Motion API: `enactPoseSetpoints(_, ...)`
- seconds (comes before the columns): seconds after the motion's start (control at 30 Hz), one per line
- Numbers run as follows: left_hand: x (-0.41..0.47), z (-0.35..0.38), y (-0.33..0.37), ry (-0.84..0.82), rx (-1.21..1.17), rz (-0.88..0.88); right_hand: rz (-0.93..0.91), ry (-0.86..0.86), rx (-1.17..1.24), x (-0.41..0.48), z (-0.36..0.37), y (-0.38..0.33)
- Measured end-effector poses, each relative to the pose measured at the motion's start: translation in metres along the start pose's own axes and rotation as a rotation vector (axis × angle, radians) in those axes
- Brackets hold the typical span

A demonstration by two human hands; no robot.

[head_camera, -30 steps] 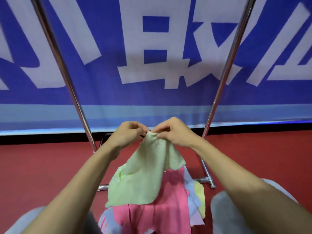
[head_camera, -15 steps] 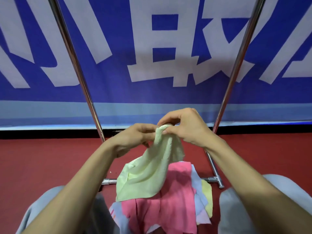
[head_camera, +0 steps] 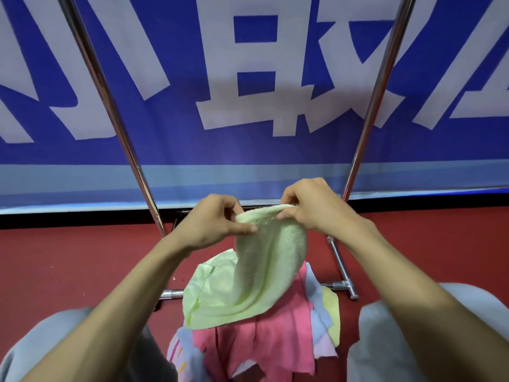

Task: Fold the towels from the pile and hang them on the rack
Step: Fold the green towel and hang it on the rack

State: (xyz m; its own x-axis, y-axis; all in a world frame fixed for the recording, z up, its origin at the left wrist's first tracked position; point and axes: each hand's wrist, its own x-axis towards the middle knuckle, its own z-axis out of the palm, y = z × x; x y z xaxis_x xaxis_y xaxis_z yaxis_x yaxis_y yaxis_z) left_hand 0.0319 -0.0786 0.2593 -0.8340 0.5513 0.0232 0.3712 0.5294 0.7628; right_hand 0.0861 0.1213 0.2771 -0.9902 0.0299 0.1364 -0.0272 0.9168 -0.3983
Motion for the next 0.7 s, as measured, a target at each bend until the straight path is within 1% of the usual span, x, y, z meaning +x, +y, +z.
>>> enactPoseSetpoints(0.1, -0.001, 0.002, -0.003, 0.143, 0.19, 0.072, 0.015, -0.037, 0.134, -0.003, -0.001, 0.002)
enactPoseSetpoints(0.17, -0.002, 0.003, -0.007, 0.133, 0.266, 0.1, -0.018, -0.082, 0.358, -0.004, -0.005, 0.001)
enactPoseSetpoints(0.2, -0.003, 0.003, -0.009, 0.098, 0.256, 0.1, -0.039, -0.1, 0.495, -0.005, -0.007, 0.0)
enactPoseSetpoints(0.27, -0.007, 0.003, -0.009, 0.009, 0.14, 0.102, -0.06, -0.106, 0.694, -0.008, -0.01, -0.001)
enactPoseSetpoints(0.33, -0.012, 0.004, -0.004, -0.089, -0.1, 0.094, -0.075, -0.092, 0.791, -0.01, -0.011, -0.002)
enactPoseSetpoints(0.4, -0.016, 0.005, 0.002, -0.151, -0.326, 0.05, -0.089, -0.09, 0.843, -0.01, -0.012, -0.002)
enactPoseSetpoints(0.43, -0.017, 0.005, 0.004, -0.154, -0.386, 0.032, -0.098, -0.098, 0.849, -0.01, -0.014, -0.002)
enactPoseSetpoints(0.6, -0.015, 0.005, 0.009, -0.136, -0.531, -0.029, -0.106, -0.075, 0.814, -0.007, -0.011, 0.0)
enactPoseSetpoints(0.63, -0.014, 0.004, 0.008, -0.13, -0.534, -0.035, -0.104, -0.063, 0.81, -0.007, -0.01, 0.001)
enactPoseSetpoints(0.7, -0.012, 0.003, 0.002, -0.092, -0.437, 0.013, -0.1, -0.046, 0.803, -0.005, -0.008, 0.003)
